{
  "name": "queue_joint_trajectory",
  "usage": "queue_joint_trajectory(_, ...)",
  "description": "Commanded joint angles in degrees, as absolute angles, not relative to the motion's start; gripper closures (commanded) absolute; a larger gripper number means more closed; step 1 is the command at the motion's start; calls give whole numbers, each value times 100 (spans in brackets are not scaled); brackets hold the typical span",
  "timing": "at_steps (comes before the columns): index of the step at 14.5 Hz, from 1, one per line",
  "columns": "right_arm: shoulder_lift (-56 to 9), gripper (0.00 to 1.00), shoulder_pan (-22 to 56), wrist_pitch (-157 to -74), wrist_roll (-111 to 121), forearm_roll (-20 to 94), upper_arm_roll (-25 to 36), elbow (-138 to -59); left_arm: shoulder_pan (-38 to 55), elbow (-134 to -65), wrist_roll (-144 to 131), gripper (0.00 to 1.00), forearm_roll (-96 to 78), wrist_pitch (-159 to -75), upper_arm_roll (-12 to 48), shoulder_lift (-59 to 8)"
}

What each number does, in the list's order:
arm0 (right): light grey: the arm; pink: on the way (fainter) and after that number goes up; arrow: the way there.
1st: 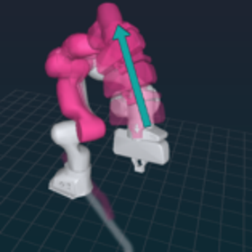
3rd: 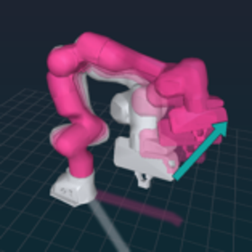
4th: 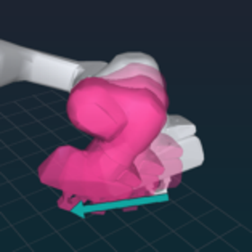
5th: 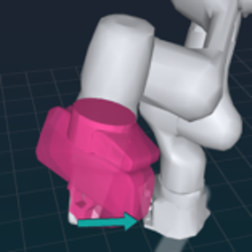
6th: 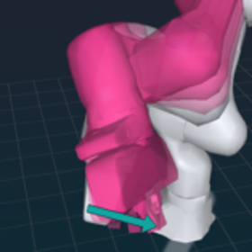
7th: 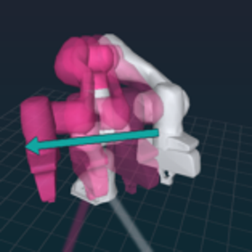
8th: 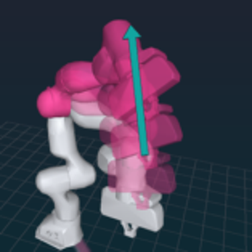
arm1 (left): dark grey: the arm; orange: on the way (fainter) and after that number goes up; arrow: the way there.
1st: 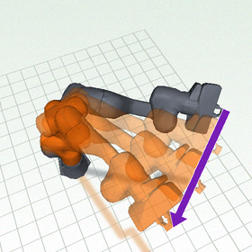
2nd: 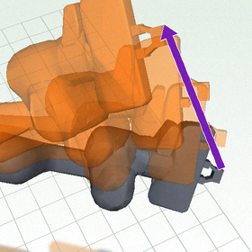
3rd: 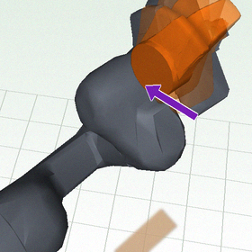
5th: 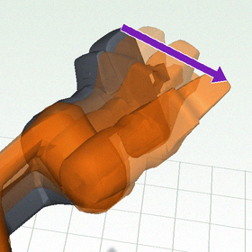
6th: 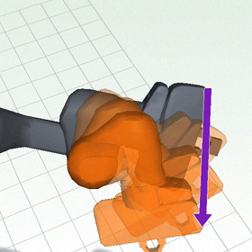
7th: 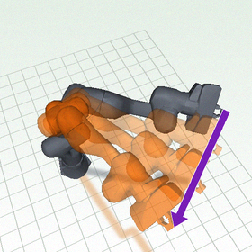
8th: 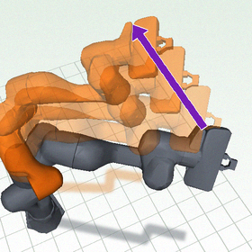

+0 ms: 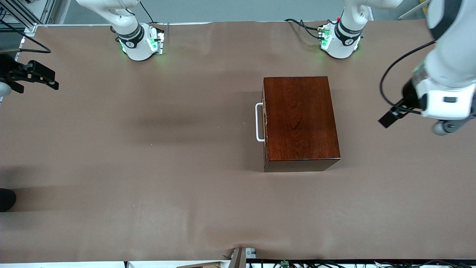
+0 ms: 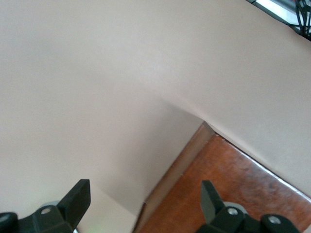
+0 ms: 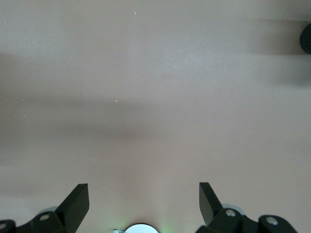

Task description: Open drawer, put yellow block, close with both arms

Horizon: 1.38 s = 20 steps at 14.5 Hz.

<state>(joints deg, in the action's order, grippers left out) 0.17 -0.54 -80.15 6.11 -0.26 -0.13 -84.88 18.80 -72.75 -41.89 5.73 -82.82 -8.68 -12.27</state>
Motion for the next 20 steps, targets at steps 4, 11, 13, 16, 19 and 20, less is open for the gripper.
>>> queue_joint_trajectory(4, -9, 0, -97, -7972, 606, -114, -53, -8393, 986, -7549, -1570, 0, 423, -7954, -773, -563)
queue_joint_trajectory(11, -9, 0, -97, -7963, 606, -114, -53, -8385, 835, -7611, -773, 0, 246, -7664, -712, -273)
queue_joint_trajectory(13, -9, 0, -97, -7954, 606, -123, -53, -8385, 826, -7777, -739, 0, 167, -7778, -668, -229)
queue_joint_trajectory(16, -9, 0, -97, -7963, 606, -123, -53, -8393, 809, -8478, -493, 0, -79, -8338, -668, 165)
queue_joint_trajectory(19, -9, 0, -97, -7954, 606, -123, -53, -8385, 475, -9281, -483, 0, -79, -8736, -204, 641)
queue_joint_trajectory(20, -9, 0, -97, -7963, 606, -123, -53, -8385, 422, -9325, -483, 0, -79, -8728, -133, 685)
